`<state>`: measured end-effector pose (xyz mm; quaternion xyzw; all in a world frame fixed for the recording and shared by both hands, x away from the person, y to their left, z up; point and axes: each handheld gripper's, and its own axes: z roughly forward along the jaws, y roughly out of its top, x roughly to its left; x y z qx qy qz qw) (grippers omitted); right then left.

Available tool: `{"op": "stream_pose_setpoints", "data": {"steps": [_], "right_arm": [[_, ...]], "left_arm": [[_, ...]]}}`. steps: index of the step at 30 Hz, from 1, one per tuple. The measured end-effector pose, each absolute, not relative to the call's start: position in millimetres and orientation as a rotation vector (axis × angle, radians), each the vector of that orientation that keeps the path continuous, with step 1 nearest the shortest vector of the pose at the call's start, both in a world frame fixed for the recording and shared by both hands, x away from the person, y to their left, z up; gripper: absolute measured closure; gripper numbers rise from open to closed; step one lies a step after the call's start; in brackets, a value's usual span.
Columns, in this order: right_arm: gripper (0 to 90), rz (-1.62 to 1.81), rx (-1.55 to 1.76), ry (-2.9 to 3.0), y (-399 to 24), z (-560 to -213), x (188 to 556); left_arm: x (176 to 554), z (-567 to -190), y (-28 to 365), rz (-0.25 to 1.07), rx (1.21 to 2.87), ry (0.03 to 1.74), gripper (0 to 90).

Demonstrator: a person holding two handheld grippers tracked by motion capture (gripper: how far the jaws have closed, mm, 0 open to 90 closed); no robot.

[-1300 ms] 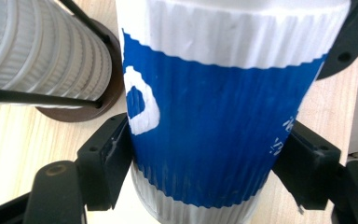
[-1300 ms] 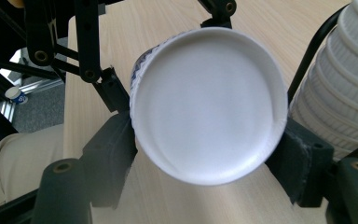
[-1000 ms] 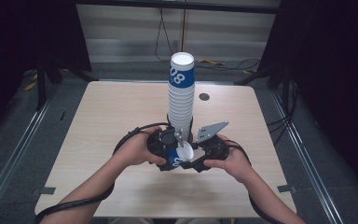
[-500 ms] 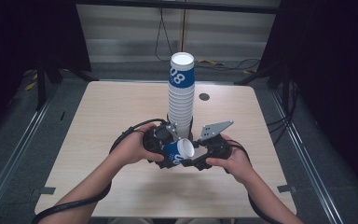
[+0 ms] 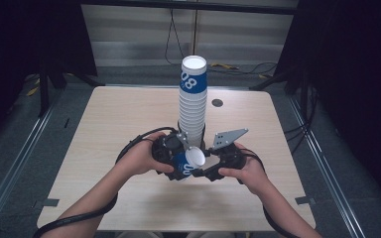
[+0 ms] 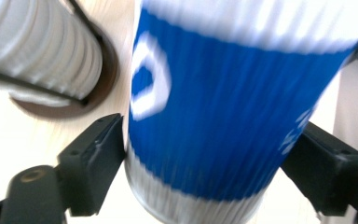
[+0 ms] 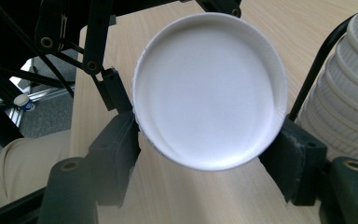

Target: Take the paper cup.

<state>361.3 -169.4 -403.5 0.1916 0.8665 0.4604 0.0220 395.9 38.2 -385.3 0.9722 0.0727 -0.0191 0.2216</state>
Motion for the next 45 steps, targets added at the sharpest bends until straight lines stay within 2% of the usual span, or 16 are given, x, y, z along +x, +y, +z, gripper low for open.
{"op": "stream_pose_setpoints", "data": {"steps": [7,10,15,26,45], "right_arm": [[30.8,1.445,0.611,2.665,-177.5,-400.4,362.1],[30.8,1.431,0.615,2.663,-179.3,-399.9,362.4],[30.8,1.437,0.628,2.657,-182.7,-401.9,362.7],[30.8,1.451,0.683,2.616,-194.9,-402.9,362.5],[30.6,1.484,0.745,2.569,-205.0,-405.9,362.4]], "left_arm": [[399.4,-389.4,47.0,-0.090,2.656,0.272,16.1],[401.1,-389.6,48.5,-0.085,2.677,0.225,17.4],[399.5,-389.7,52.1,-0.089,2.651,0.253,17.4],[399.4,-393.0,67.5,-0.104,2.527,0.325,17.0],[396.1,-410.9,81.0,-0.114,2.439,0.408,17.0]]}}
